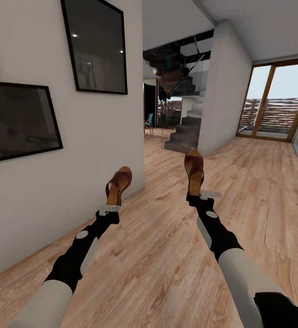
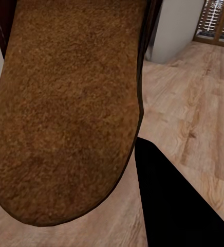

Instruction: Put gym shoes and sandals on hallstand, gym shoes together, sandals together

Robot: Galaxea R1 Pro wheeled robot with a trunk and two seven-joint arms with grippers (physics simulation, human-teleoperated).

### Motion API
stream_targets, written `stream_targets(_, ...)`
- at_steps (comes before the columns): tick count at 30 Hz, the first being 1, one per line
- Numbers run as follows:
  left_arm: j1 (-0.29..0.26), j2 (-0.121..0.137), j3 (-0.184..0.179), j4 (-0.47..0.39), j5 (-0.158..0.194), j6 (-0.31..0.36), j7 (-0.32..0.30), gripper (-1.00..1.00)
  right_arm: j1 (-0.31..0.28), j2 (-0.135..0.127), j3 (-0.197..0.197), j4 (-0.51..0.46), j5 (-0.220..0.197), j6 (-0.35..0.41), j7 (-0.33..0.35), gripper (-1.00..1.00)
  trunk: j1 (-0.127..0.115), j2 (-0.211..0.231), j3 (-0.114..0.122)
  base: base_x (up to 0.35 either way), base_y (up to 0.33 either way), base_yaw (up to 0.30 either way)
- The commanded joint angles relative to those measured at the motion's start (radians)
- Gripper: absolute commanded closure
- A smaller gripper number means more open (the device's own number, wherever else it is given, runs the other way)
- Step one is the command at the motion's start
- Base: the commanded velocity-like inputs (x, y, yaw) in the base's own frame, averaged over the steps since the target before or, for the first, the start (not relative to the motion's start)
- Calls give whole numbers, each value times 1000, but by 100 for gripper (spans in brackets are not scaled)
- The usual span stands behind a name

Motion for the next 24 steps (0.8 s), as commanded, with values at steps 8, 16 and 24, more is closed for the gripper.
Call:
stream_targets(8, 0, 0, 1, 0, 5, 4, -3, 100, 0, 1, -1, 0, -8, 0, -1, 100, 0, 0, 3, 340, 0, -136)
stream_targets(16, 0, 0, 0, 0, 5, 4, -4, 100, 0, 1, -1, 1, -8, 0, -1, 100, 0, 0, 8, 342, 0, -237)
stream_targets(24, 0, 0, 1, 0, 5, 4, -4, 100, 0, 1, -1, 1, -8, 0, -1, 100, 0, 0, 14, 342, 0, -241)
